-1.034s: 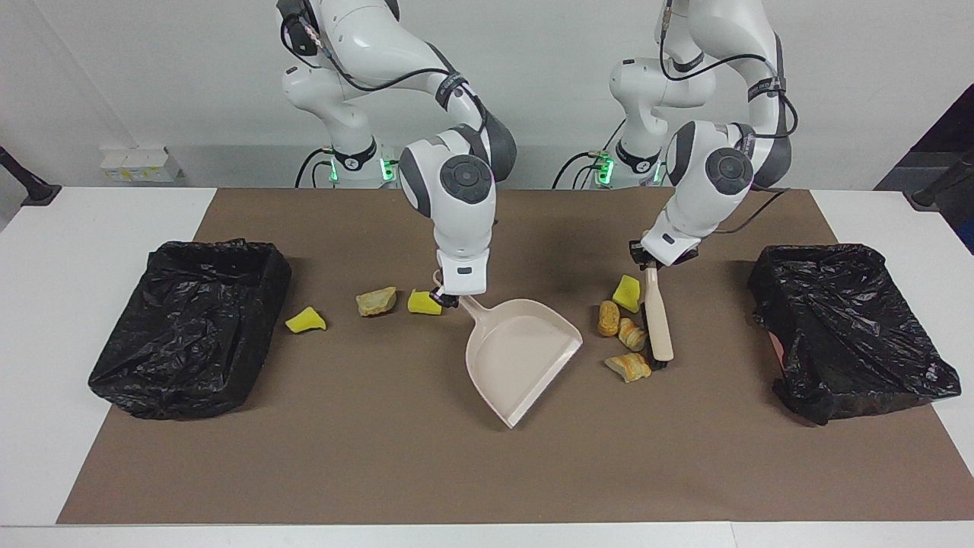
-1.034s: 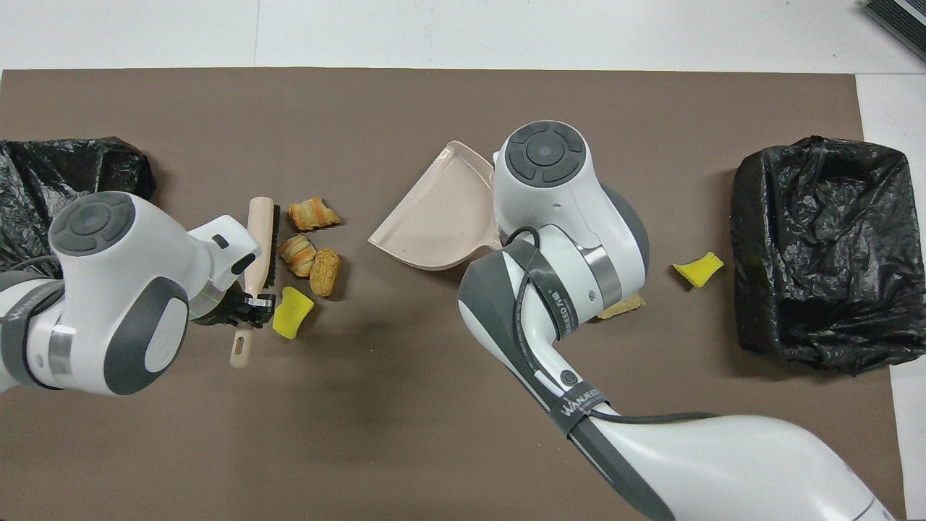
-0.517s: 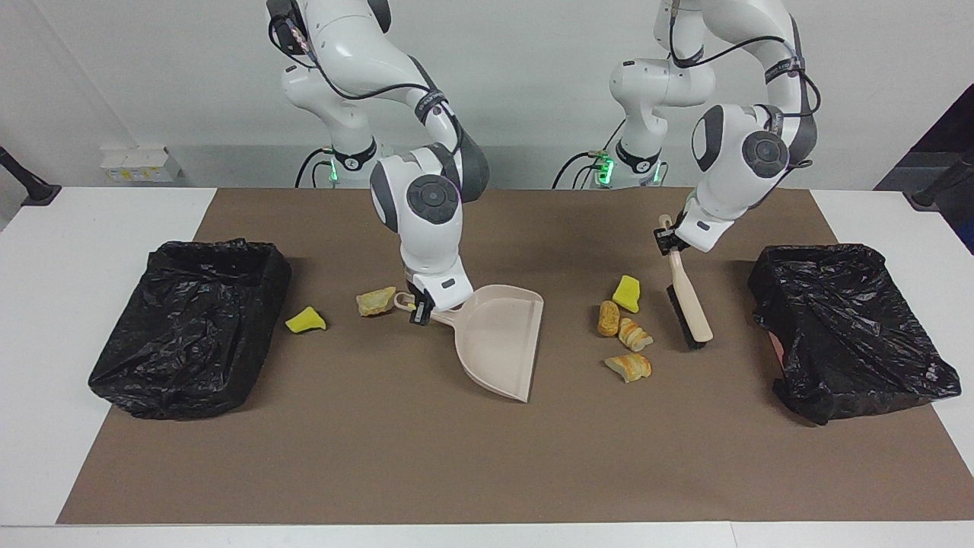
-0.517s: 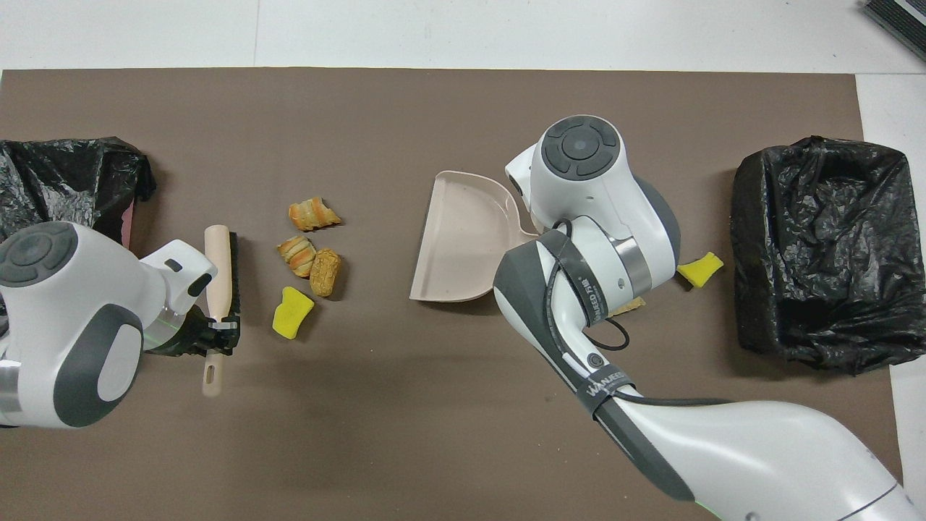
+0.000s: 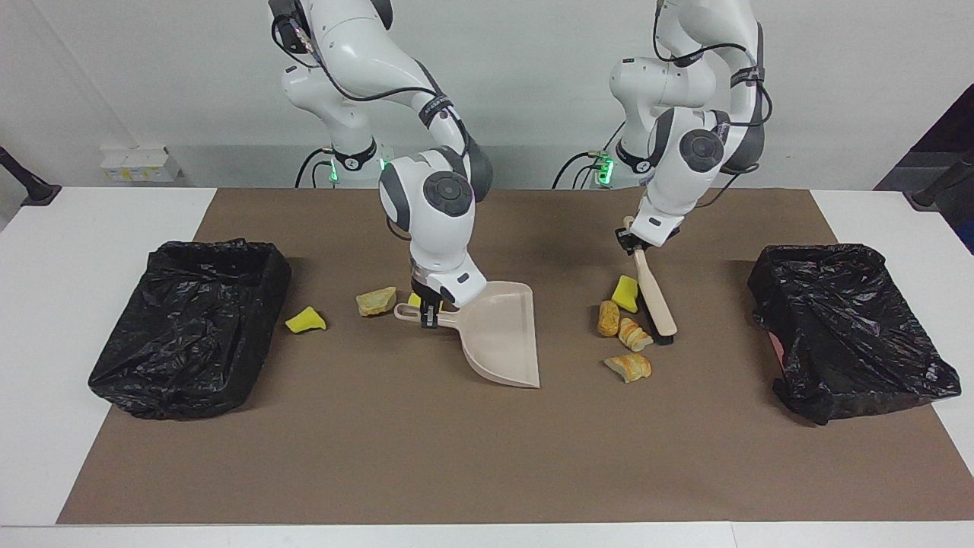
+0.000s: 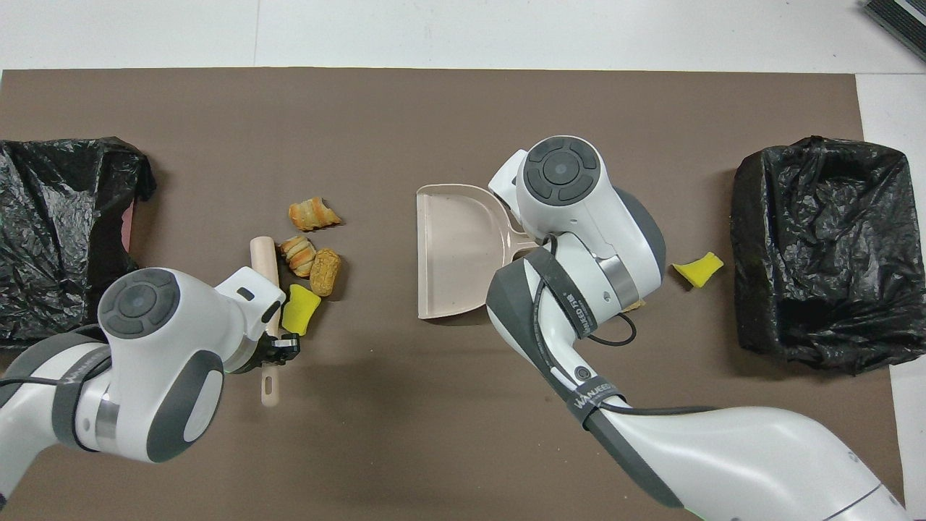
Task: Sweep and dump trash in bin
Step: 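Sweep the bread and sponge into the dustpan with the left gripper's brush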
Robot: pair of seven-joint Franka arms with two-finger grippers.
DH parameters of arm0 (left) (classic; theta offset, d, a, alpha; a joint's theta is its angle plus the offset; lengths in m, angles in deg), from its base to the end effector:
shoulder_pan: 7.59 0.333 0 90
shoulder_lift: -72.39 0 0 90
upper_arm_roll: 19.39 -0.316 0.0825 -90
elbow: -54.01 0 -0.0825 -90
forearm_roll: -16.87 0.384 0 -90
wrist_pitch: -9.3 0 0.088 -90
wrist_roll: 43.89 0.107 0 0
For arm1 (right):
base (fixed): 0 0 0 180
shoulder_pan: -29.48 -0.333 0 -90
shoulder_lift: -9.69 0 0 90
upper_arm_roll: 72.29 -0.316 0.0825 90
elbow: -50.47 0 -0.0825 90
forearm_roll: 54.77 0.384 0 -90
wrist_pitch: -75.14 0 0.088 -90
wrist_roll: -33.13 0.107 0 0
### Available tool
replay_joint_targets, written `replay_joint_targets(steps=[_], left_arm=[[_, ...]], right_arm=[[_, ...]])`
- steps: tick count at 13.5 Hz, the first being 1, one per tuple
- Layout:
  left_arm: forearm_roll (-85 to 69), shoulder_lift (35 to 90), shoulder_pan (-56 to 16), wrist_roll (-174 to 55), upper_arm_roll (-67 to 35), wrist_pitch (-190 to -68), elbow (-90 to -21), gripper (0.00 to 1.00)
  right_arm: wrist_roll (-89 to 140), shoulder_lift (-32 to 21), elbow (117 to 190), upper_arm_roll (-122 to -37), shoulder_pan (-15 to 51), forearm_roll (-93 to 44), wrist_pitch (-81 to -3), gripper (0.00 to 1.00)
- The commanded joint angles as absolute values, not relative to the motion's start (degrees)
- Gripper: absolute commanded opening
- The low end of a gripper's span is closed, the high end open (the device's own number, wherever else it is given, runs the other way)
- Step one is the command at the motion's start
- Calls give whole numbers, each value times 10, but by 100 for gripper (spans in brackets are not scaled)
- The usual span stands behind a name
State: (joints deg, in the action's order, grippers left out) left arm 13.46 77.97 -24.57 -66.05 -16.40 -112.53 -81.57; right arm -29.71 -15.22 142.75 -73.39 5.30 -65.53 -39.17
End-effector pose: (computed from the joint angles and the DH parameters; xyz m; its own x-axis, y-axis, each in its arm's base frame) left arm 0.4413 -0.1632 0.3535 0.9863 0.0742 -0.1475 0.0726 -0.9972 -0.0164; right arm 0.6115 0.2745 0.3724 -0.0448 0.9851 -0.1662 0.9985 0.0492 0.0224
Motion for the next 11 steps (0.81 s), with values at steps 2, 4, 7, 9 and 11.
replay_joint_targets(steps=[2, 4, 7, 9, 11], left_arm=[[87, 753, -312, -665, -170, -1185, -815, 0], [29, 746, -350, -665, -171, -1202, -802, 0], [-41, 731, -391, -671, -170, -1217, -771, 0], [-91, 720, -398, -690, -170, -1217, -748, 0], [-106, 719, -391, -697, -170, -1206, -732, 0]], right_arm=[[-327, -159, 1443, -739, 54, -668, -439, 0], [-329, -167, 1442, -739, 53, -668, -460, 0], [-326, -172, 1441, -739, 43, -668, -470, 0], [-326, -174, 1441, -739, 43, -668, -474, 0], [-326, -174, 1441, -738, 43, -667, -473, 0]])
